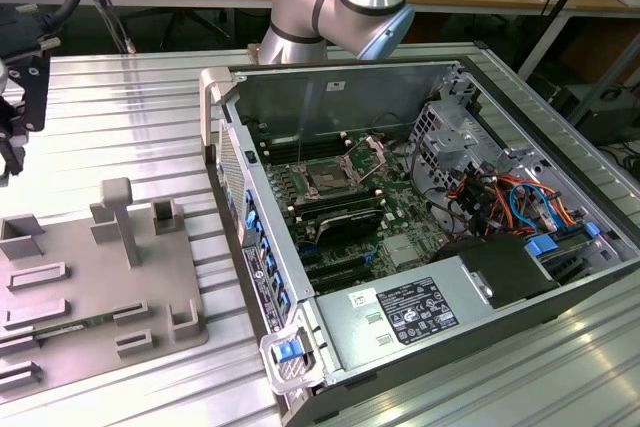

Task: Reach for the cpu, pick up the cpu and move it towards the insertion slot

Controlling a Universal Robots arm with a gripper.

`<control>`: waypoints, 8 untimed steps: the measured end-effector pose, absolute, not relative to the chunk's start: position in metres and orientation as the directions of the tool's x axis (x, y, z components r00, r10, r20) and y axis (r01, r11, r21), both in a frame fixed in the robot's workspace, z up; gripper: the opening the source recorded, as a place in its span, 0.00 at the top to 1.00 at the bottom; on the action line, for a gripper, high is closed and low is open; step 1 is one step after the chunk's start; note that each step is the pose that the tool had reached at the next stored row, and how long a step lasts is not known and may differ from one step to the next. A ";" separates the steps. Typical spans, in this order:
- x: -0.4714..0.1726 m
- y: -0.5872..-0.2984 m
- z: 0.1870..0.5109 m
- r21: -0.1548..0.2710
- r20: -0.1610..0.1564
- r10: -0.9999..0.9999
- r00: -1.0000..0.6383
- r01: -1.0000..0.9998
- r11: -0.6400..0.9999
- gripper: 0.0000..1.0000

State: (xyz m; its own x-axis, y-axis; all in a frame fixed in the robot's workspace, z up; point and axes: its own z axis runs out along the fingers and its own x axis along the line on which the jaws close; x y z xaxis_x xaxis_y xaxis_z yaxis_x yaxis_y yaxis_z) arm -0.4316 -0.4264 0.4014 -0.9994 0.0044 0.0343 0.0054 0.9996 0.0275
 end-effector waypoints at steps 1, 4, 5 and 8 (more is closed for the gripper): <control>-0.430 -0.426 0.401 0.028 0.034 0.004 -0.999 0.005 1.000 0.45; -0.430 -0.426 0.401 0.028 0.034 0.004 -0.999 0.005 1.000 0.45; -0.430 -0.426 0.401 0.028 0.034 0.004 -0.999 0.005 1.000 0.45; -0.430 -0.426 0.401 0.028 0.034 0.004 -0.999 0.005 1.000 0.45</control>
State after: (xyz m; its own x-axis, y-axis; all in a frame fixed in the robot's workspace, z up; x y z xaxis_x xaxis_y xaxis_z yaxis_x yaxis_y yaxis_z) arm -0.4296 -0.4264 0.4014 -0.9994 0.0044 0.0342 0.0054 0.9996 0.0276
